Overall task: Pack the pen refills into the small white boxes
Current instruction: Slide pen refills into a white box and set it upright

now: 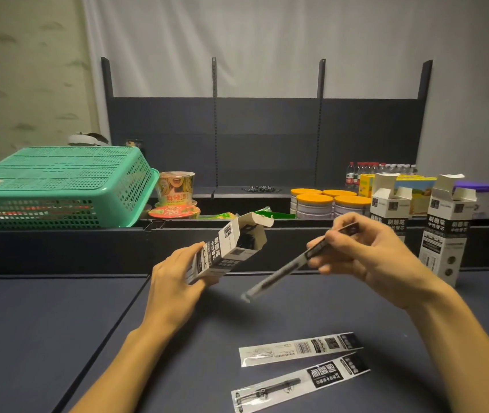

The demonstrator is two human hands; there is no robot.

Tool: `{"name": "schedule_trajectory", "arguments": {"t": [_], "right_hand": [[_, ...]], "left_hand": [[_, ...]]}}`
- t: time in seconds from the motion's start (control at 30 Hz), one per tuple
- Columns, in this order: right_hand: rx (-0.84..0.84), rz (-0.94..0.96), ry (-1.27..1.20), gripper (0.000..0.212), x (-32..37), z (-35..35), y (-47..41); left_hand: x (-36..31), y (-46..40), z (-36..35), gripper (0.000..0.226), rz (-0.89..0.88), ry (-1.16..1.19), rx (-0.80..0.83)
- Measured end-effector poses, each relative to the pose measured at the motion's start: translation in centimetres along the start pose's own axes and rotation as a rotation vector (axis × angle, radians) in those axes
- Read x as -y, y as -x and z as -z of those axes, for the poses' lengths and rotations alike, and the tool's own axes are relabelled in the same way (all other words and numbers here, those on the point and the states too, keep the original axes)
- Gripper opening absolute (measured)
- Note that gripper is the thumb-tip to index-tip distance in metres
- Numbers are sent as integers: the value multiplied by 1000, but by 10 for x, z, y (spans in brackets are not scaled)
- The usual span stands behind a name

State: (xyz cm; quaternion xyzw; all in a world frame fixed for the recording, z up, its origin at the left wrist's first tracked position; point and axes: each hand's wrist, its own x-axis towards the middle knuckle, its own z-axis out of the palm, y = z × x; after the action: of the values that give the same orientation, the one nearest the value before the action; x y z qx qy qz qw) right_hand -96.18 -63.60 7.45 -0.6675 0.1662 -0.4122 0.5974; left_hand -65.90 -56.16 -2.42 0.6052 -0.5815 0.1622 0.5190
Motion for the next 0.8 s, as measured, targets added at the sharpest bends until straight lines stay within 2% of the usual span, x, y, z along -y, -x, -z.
{"name": "schedule_trajectory", "arguments": {"t": [0.1, 0.23, 0.6, 0.8], "right_hand": [[-94, 77, -151, 29, 4, 1, 1], [-151, 163, -235, 15, 4, 2, 0], [-194, 281, -141, 33, -2, -1, -5], [-142, 331, -42, 20, -8, -10, -3]], "left_hand": [[-3, -1, 1, 65, 3, 20, -2], [-4, 0, 2, 66, 0, 22, 0], [-2, 1, 1, 66, -18, 6, 22], [-4, 1, 0, 65, -61, -22, 42]]}}
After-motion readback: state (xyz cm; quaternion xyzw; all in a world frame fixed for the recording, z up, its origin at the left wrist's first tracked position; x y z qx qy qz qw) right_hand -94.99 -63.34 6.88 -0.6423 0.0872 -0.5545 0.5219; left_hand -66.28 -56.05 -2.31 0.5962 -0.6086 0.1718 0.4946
